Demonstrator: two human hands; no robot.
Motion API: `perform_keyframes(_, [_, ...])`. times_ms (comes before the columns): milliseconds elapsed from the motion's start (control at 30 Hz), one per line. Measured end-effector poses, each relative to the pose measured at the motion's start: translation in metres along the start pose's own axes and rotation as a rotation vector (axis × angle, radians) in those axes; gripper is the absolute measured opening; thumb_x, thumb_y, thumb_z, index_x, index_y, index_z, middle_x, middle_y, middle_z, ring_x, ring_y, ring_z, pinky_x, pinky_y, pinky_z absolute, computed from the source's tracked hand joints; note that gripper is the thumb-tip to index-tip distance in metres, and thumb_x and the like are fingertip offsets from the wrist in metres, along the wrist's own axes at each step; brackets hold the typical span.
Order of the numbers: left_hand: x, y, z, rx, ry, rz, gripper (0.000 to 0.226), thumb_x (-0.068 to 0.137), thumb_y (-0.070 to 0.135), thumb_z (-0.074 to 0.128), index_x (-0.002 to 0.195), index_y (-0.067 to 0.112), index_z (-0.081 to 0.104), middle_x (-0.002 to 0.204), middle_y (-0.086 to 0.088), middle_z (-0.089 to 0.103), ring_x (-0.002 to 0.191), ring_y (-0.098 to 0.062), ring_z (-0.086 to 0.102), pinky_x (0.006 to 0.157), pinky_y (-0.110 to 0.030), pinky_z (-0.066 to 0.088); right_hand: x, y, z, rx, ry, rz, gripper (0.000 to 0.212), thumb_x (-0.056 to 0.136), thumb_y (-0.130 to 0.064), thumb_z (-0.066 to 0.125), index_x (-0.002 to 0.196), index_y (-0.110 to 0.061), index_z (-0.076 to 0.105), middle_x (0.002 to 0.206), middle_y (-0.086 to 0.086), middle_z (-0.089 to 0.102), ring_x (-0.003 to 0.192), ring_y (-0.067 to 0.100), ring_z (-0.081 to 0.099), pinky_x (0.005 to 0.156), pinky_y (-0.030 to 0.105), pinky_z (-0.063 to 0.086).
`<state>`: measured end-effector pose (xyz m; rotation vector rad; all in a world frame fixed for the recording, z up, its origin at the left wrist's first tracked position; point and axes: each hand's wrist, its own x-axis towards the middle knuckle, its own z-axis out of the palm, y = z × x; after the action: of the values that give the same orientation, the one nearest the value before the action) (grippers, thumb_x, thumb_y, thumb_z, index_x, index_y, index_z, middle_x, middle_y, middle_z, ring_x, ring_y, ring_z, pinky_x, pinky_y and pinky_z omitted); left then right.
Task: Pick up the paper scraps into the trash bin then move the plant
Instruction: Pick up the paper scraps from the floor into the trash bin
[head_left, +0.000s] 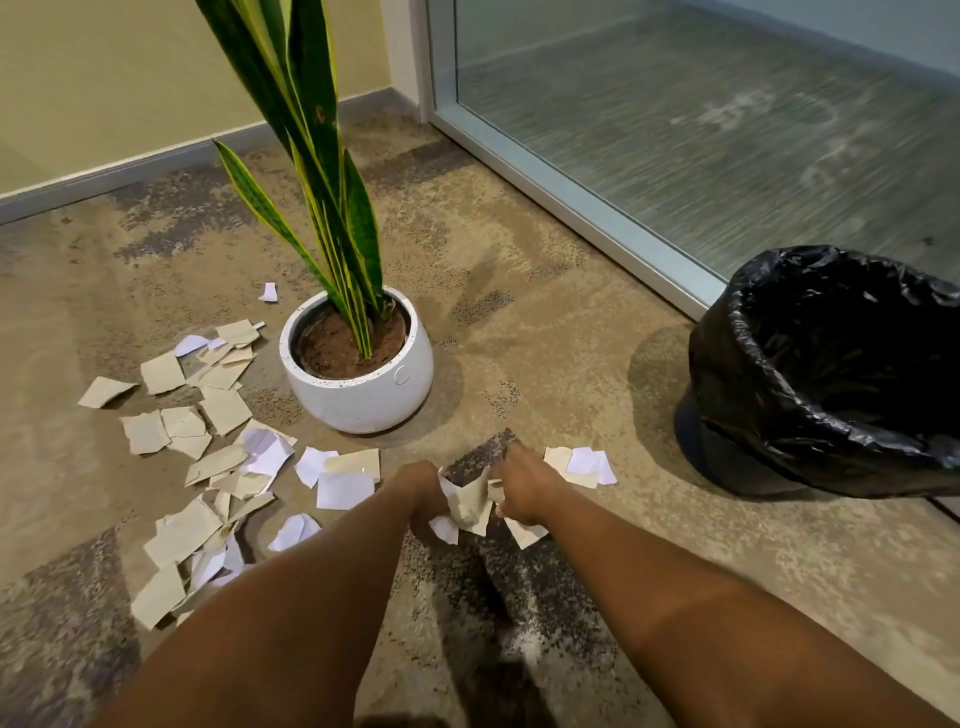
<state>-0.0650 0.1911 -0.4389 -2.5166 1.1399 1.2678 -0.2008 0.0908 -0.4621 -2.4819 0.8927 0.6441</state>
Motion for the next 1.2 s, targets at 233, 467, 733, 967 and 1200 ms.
perform_keyframes(233, [0.008, 0.007, -0.005, -0.084, 0.106, 0.074, 0.029, 0.077, 0.034, 0.074, 0.096, 0.012, 0.073, 0.099, -0.009, 0.068, 0.088, -0.023, 0.058, 0.074, -0.024, 0.039, -0.013, 0.030, -0.016, 0.409, 0.199, 0.183, 0.054, 0.086, -0.008, 0.070, 0.138, -0.014, 0.055, 0.128, 0.019, 0.061, 0.112, 0.035, 0.063, 0.086, 0.033, 0.051])
perform_keyframes(467, [0.004, 0.017, 0.007, -0.081, 0.122, 0.048, 0.049, 0.096, 0.038, 0.053, 0.138, 0.013, 0.046, 0.138, -0.020, 0.039, 0.122, -0.036, 0.049, 0.100, -0.038, 0.040, -0.025, 0.056, -0.019, 0.219, 0.223, 0.440, 0.066, 0.082, -0.042, 0.075, 0.141, -0.028, 0.049, 0.139, 0.011, 0.038, 0.131, 0.032, 0.033, 0.099, 0.045, 0.044])
perform_keyframes(733, [0.006, 0.031, 0.014, -0.478, 0.189, -0.082, 0.073, 0.100, 0.061, 0.017, 0.156, 0.014, 0.022, 0.162, -0.019, 0.014, 0.149, -0.039, 0.016, 0.120, -0.053, 0.014, -0.025, 0.044, 0.000, 0.298, 0.157, 0.441, 0.086, 0.073, -0.042, 0.085, 0.145, -0.030, 0.040, 0.153, 0.012, 0.018, 0.138, 0.036, 0.026, 0.102, 0.044, 0.045])
perform_keyframes(967, [0.007, 0.038, 0.025, -0.582, 0.134, -0.089, 0.098, 0.077, 0.068, 0.066, 0.153, 0.018, 0.027, 0.154, -0.016, 0.024, 0.137, -0.036, 0.038, 0.106, -0.045, 0.042, -0.021, 0.034, 0.000, 0.416, 0.094, 0.437, 0.072, 0.079, -0.022, 0.081, 0.143, -0.026, 0.047, 0.142, 0.015, 0.040, 0.121, 0.034, 0.056, 0.097, 0.037, 0.052])
perform_keyframes(1200, [0.008, 0.054, 0.034, -0.504, 0.117, 0.078, 0.024, 0.083, 0.021, 0.073, 0.104, 0.009, 0.070, 0.108, -0.009, 0.073, 0.100, -0.025, 0.068, 0.092, -0.035, 0.054, -0.020, 0.034, -0.001, 0.446, 0.121, 0.408, 0.042, 0.085, -0.012, 0.070, 0.126, -0.021, 0.066, 0.127, 0.012, 0.063, 0.113, 0.029, 0.062, 0.092, 0.031, 0.052])
